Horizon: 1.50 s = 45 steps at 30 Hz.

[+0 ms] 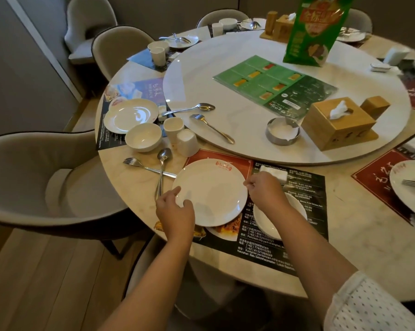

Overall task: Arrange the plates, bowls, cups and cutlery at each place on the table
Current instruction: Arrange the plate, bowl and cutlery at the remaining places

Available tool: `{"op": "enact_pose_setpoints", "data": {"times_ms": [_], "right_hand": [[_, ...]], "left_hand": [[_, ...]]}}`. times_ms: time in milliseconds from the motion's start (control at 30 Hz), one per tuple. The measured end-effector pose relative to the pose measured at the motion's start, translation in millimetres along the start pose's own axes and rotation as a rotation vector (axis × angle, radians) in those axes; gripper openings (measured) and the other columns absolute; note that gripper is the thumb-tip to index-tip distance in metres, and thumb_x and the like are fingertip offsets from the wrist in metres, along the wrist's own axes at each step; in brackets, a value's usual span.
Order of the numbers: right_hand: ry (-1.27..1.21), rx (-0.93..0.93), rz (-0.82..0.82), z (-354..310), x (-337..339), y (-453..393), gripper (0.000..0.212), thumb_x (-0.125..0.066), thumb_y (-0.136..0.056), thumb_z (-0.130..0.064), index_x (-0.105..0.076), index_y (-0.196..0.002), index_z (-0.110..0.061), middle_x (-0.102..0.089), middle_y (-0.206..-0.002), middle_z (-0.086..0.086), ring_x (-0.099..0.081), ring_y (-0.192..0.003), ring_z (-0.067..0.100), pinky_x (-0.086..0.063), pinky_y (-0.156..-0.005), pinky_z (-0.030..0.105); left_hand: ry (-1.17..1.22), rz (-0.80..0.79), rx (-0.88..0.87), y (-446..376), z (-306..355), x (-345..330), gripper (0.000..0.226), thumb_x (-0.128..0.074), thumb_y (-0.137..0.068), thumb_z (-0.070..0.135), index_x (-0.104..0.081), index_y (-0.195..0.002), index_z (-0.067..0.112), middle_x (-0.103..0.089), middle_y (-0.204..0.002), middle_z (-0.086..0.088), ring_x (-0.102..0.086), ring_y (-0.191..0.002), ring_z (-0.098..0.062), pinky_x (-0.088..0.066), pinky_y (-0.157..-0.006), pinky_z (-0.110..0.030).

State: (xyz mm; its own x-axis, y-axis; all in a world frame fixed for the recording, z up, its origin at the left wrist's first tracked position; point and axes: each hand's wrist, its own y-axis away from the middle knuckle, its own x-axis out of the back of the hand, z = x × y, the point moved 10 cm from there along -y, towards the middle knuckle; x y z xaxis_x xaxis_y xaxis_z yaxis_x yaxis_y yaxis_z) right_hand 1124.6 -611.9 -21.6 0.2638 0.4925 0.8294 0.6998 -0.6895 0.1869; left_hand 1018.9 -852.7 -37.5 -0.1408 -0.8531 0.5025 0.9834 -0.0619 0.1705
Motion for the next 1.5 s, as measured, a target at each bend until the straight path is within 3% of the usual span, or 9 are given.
{"op": "enact_pose_setpoints", "data": {"times_ms": [100,200,333,700,900,1033,1200,1367,1500], "right_hand": [[0.006,-0.034,0.216,25,29,28,0.02,-0.058,-0.091,-0.011,-0.072,-0.103,-0.019,-0.061,-0.12,0.002,-0.051,-0.114,0.022,-0.044,-0.088,0.031],[0.107,-0.185,0.322,60,43,62,0.025,-0.058,-0.091,-0.018,-0.065,-0.113,-0.027,-0.057,-0.124,-0.001,-0.043,-0.119,0.023,-0.045,-0.092,0.04],[0.038,-0.245,0.294,82,38,80,0.036,-0.053,-0.092,-0.009,-0.058,-0.125,-0.023,-0.048,-0.133,-0.003,-0.043,-0.121,0.022,-0.046,-0.092,0.038],[-0.038,-0.236,0.266,85,33,95,0.031,-0.052,-0.093,-0.01,-0.063,-0.12,-0.021,-0.043,-0.14,-0.003,-0.041,-0.125,0.02,-0.045,-0.09,0.033],[0.016,-0.148,0.359,48,32,94,0.022,-0.063,-0.088,-0.02,-0.069,-0.105,-0.031,-0.049,-0.132,-0.009,-0.03,-0.127,0.015,-0.039,-0.1,0.037],[-0.163,0.038,0.305,-7,8,75,0.016,-0.063,-0.088,-0.018,-0.069,-0.091,-0.032,-0.057,-0.106,-0.014,-0.036,-0.116,0.009,-0.028,-0.091,0.023],[-0.233,0.123,0.196,-81,-36,43,0.014,-0.061,-0.089,-0.02,-0.069,-0.09,-0.032,-0.056,-0.095,-0.019,-0.035,-0.102,-0.001,-0.027,-0.077,0.011],[-0.227,0.111,0.184,-142,-76,5,0.015,-0.061,-0.088,-0.021,-0.072,-0.092,-0.03,-0.065,-0.093,-0.013,-0.041,-0.097,0.006,-0.035,-0.076,0.021],[-0.198,-0.014,0.188,-161,-101,-21,0.013,-0.063,-0.086,-0.028,-0.073,-0.092,-0.034,-0.06,-0.096,-0.002,-0.05,-0.094,0.016,-0.043,-0.075,0.025]], "left_hand": [[0.068,-0.094,-0.115,22,19,-21,0.03,-0.055,-0.091,0.009,-0.062,-0.116,0.025,-0.048,-0.127,0.005,-0.047,-0.118,-0.011,-0.039,-0.093,-0.024],[0.109,-0.339,-0.129,56,26,-63,0.026,-0.055,-0.093,0.015,-0.065,-0.116,0.022,-0.061,-0.118,0.007,-0.056,-0.112,-0.012,-0.044,-0.095,-0.027],[0.102,-0.493,-0.045,91,21,-98,0.028,-0.052,-0.094,0.019,-0.064,-0.119,0.024,-0.066,-0.117,0.004,-0.061,-0.107,-0.014,-0.051,-0.096,-0.043],[0.052,-0.588,-0.037,103,28,-101,0.031,-0.048,-0.095,0.021,-0.065,-0.12,0.029,-0.067,-0.115,0.005,-0.059,-0.106,-0.016,-0.051,-0.094,-0.043],[0.134,-0.508,-0.097,68,36,-73,0.024,-0.053,-0.094,0.016,-0.069,-0.107,0.029,-0.068,-0.103,0.014,-0.063,-0.1,-0.006,-0.052,-0.093,-0.036],[0.191,-0.372,-0.132,20,39,-39,0.024,-0.053,-0.093,0.012,-0.069,-0.099,0.03,-0.07,-0.097,0.012,-0.065,-0.094,-0.003,-0.054,-0.09,-0.036],[0.19,-0.244,-0.129,-49,25,5,0.026,-0.056,-0.091,0.014,-0.066,-0.088,0.039,-0.069,-0.092,0.015,-0.064,-0.09,-0.004,-0.053,-0.078,-0.026],[0.168,-0.224,-0.1,-114,4,38,0.025,-0.057,-0.091,0.014,-0.066,-0.086,0.037,-0.067,-0.086,0.018,-0.062,-0.077,0.005,-0.046,-0.066,-0.019],[0.139,-0.283,-0.133,-145,-7,44,0.019,-0.057,-0.091,0.013,-0.069,-0.094,0.027,-0.07,-0.09,0.013,-0.063,-0.086,-0.003,-0.05,-0.075,-0.024]]}}
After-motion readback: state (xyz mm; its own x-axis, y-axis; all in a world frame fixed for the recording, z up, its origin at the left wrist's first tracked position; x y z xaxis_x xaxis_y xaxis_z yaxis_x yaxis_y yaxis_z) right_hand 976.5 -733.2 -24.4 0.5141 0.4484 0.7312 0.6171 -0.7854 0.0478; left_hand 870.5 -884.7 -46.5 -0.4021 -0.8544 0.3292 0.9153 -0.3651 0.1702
